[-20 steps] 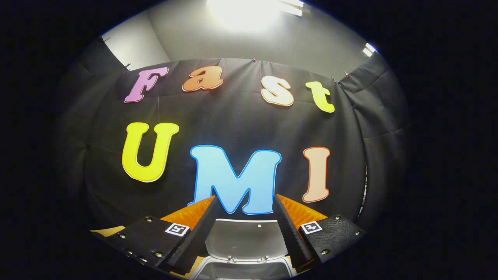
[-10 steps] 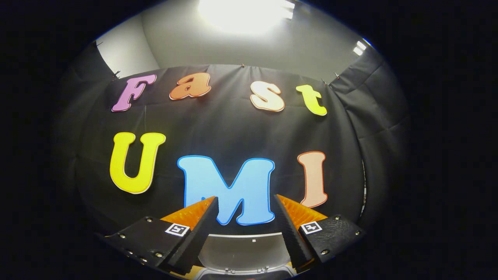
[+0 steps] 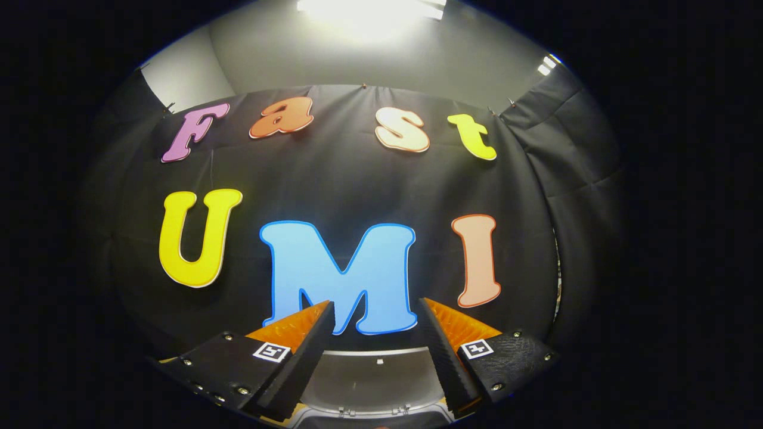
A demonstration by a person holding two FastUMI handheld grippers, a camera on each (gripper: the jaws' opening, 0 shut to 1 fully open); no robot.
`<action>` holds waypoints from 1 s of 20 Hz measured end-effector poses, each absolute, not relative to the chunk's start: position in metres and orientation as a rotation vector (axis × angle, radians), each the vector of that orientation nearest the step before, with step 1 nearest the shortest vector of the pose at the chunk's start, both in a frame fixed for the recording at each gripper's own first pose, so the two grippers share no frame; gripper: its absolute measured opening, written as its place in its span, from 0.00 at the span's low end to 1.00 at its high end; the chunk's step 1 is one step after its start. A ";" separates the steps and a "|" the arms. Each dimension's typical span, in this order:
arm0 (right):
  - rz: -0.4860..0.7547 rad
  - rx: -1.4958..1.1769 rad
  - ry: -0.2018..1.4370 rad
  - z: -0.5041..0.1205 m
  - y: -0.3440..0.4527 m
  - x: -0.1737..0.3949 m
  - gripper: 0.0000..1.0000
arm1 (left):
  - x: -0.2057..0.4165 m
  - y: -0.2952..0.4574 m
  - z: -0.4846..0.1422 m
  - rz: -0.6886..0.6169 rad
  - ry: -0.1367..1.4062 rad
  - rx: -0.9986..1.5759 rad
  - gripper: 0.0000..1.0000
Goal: Press the lid of the desktop garbage bin to open it, pick up the crumpled paper on the desktop and throw it into the bin, then pick up the pop can on the desktop and drop it into the bin, and finally close the garbage bin lid.
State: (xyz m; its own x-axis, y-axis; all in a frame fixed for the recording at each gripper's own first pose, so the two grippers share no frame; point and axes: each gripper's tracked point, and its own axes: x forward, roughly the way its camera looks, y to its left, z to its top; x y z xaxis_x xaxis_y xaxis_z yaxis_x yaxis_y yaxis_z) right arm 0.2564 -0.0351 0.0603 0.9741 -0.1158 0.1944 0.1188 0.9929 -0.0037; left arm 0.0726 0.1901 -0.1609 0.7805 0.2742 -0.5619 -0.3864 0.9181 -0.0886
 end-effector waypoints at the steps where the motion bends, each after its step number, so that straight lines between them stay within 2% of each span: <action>1: -0.117 -0.014 -0.168 0.053 -0.035 0.256 0.88 | 0.072 0.190 -0.161 0.360 0.575 -0.205 0.75; 3: -0.101 -0.003 -0.115 0.037 -0.032 0.256 0.88 | 0.072 0.190 -0.161 0.361 0.576 -0.208 0.76; 6: -0.098 -0.005 -0.117 0.040 -0.031 0.251 0.89 | 0.072 0.190 -0.161 0.359 0.576 -0.211 1.00; 8: -0.099 -0.004 -0.114 0.040 -0.032 0.250 0.89 | 0.072 0.190 -0.160 0.361 0.578 -0.210 1.00; 10: -0.097 0.002 -0.111 0.039 -0.032 0.247 0.89 | 0.072 0.190 -0.160 0.360 0.577 -0.212 0.75; 11: -0.096 0.002 -0.111 0.039 -0.031 0.244 0.89 | 0.072 0.190 -0.160 0.359 0.575 -0.210 1.00; 14: -0.091 -0.005 -0.118 0.035 -0.031 0.231 0.89 | 0.073 0.190 -0.159 0.355 0.572 -0.213 1.00; 16: -0.083 -0.002 -0.134 0.034 -0.031 0.219 0.89 | 0.072 0.188 -0.160 0.346 0.574 -0.221 0.75; 17: -0.079 -0.001 -0.142 0.031 -0.031 0.213 0.89 | 0.073 0.187 -0.159 0.340 0.574 -0.224 0.75; 19: -0.067 -0.011 -0.157 0.027 -0.030 0.203 0.89 | 0.074 0.184 -0.159 0.332 0.578 -0.224 0.86; 20: -0.059 -0.016 -0.163 0.024 -0.030 0.198 0.89 | 0.074 0.183 -0.159 0.325 0.575 -0.226 0.88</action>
State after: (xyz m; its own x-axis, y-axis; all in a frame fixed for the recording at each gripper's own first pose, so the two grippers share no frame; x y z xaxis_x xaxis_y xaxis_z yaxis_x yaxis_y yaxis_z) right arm 0.1979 -0.0296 0.0238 0.9849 -0.0574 0.1631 0.0601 0.9981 -0.0112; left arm 0.0740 0.1826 -0.1592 0.7904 0.2370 -0.5649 -0.3617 0.9248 -0.1181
